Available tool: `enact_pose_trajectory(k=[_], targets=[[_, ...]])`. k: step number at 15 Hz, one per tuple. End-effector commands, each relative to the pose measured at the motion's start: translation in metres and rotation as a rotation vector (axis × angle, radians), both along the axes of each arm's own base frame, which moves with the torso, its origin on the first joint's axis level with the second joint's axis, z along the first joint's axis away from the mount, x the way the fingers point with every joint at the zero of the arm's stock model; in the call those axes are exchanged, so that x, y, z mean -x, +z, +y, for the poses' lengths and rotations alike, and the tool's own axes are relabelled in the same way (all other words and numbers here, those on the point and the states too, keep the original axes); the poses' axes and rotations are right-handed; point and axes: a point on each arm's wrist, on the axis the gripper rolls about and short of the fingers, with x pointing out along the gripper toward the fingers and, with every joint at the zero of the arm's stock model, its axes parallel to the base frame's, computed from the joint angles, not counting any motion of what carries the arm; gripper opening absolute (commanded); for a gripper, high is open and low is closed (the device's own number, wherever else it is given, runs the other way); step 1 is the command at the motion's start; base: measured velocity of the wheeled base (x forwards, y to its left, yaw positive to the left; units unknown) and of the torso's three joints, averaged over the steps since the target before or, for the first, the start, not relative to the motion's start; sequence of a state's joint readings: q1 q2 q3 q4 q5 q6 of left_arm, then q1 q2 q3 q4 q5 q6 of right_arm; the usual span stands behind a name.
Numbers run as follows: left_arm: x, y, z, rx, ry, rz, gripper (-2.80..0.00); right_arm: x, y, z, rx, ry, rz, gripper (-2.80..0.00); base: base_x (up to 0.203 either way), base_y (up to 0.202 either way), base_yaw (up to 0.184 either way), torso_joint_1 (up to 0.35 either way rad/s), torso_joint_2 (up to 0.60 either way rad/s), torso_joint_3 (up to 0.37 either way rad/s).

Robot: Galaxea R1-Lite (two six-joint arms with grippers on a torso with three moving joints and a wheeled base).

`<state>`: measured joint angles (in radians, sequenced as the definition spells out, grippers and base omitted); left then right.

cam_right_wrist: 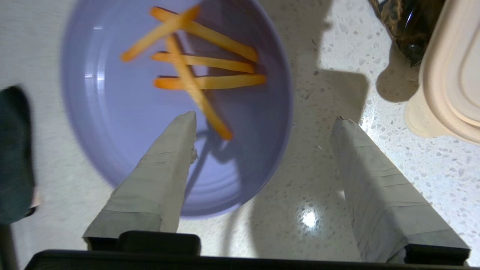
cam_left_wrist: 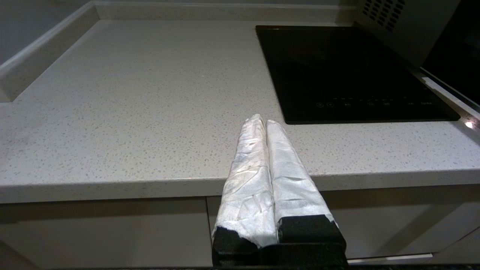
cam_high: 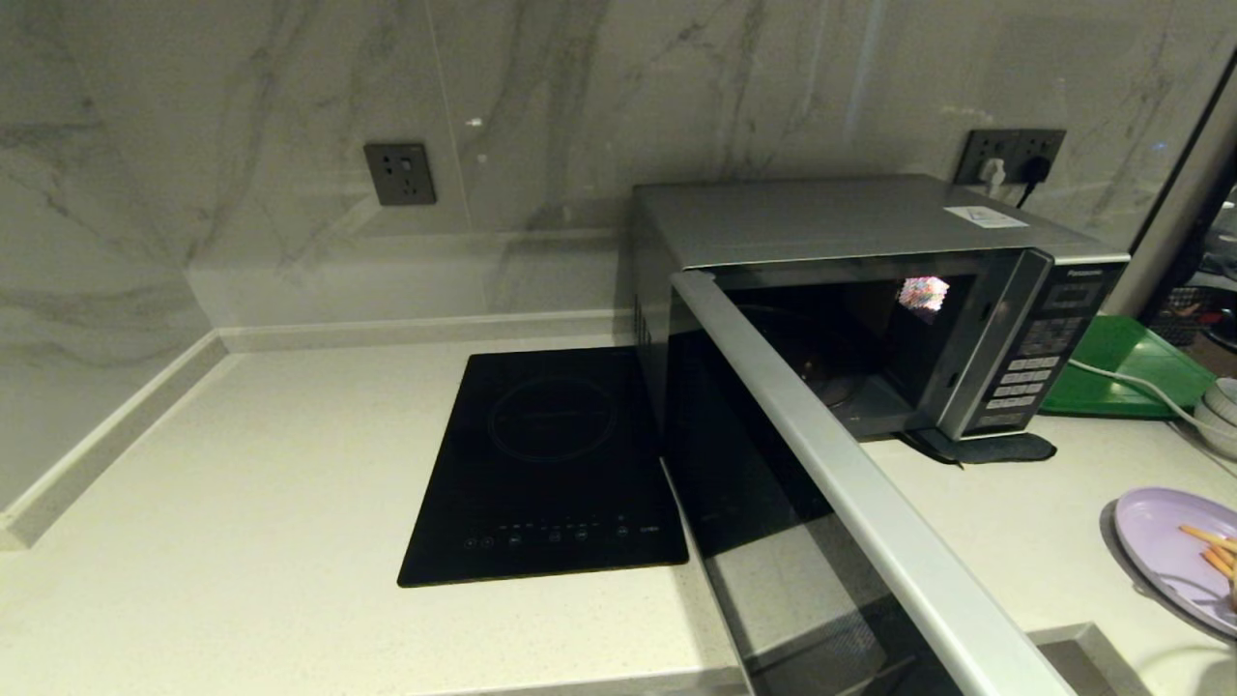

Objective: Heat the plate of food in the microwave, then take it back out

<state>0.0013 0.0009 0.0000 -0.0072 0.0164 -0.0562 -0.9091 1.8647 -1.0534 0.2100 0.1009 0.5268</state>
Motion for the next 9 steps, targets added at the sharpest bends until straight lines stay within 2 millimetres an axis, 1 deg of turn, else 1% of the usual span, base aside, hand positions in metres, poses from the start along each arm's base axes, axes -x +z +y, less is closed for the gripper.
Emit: enact_pose_trajectory(k=[1,3,5,7,9], targets=[[0.0,0.0,0.0,0.001,0.001,0.0,-2.8,0.009,0.034,0.014,0.077,0.006,-0.067,0.0,0.0,0.0,0.0,0.0,0.0,0.0],[0.0,0.0,0.0,0.001,0.001,0.0,-2.8,0.018,0.057,0.033,0.095,0.032,-0.095,0.0,0.0,0.0,0.0,0.0,0.0,0.0],[0.0,0.0,0.0,0.001,0.0,0.0,-2.8,0.026,0.079,0.06,0.076,0.086,-0.109,0.0,0.0,0.0,0.0,0.0,0.0,0.0],[0.0,0.0,0.0,0.001,0.001,0.0,-2.8,0.037,0.103,0.095,0.071,0.163,-0.132,0.0,0.0,0.0,0.0,0.0,0.0,0.0],[0.0,0.0,0.0,0.001,0.001,0.0,-2.8,0.05,0.123,0.132,0.079,0.257,-0.157,0.0,0.0,0.0,0.0,0.0,0.0,0.0]])
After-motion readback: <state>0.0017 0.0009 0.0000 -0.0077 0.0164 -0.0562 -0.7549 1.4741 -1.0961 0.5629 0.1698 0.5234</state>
